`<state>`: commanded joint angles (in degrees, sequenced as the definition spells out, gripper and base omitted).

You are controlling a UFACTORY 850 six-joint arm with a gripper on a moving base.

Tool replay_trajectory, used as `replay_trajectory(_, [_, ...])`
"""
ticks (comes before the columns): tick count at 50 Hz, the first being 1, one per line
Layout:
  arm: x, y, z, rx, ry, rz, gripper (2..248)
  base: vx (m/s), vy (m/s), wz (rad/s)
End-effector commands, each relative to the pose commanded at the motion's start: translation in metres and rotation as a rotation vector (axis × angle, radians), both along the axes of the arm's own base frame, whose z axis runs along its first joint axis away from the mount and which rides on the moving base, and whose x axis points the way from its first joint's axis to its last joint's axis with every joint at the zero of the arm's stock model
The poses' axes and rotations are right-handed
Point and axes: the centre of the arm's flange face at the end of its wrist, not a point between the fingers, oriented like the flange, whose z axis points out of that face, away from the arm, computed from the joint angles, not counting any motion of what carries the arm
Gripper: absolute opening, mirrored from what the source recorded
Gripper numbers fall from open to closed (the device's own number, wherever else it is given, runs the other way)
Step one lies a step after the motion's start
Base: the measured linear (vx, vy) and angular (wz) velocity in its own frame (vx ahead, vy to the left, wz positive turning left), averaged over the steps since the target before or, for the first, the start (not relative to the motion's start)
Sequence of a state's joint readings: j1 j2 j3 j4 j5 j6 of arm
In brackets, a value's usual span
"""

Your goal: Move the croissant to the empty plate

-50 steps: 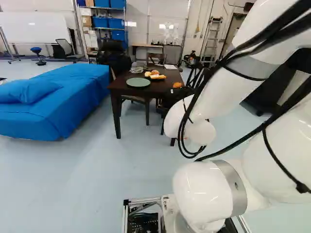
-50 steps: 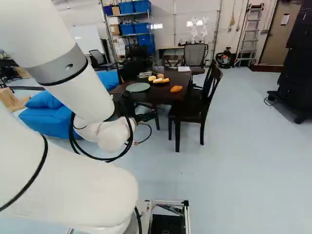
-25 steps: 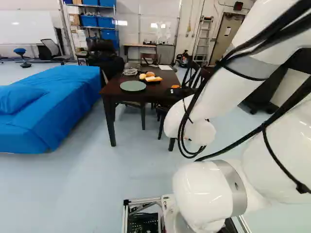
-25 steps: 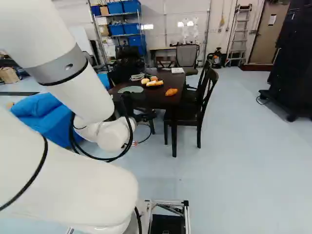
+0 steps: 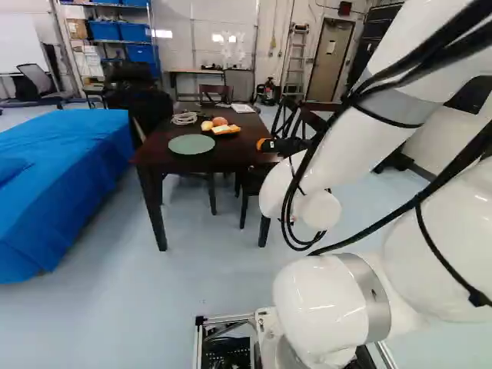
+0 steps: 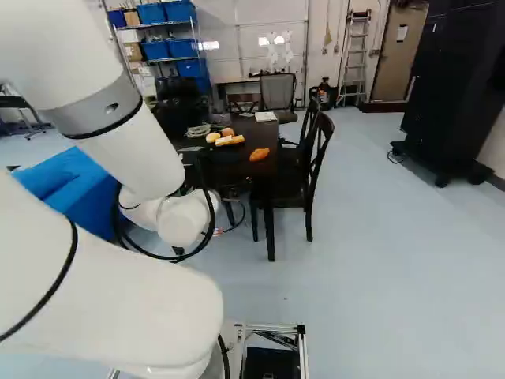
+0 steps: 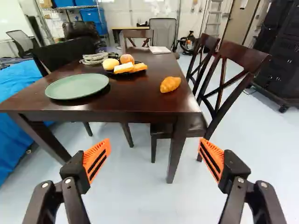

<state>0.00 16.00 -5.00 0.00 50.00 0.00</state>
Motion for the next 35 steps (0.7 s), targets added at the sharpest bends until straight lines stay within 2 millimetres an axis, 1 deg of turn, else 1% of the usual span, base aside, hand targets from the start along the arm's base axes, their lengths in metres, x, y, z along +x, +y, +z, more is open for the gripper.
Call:
replay_trajectory(8, [0.0000, 0.0000, 0.0000, 0.000, 0.000, 0.000, 247, 0.000, -0.013, -0.139])
replay_trajectory(35, [0.0000, 0.0000, 0.0000, 0.000, 0.000, 0.000, 247, 0.000, -0.001, -0.011])
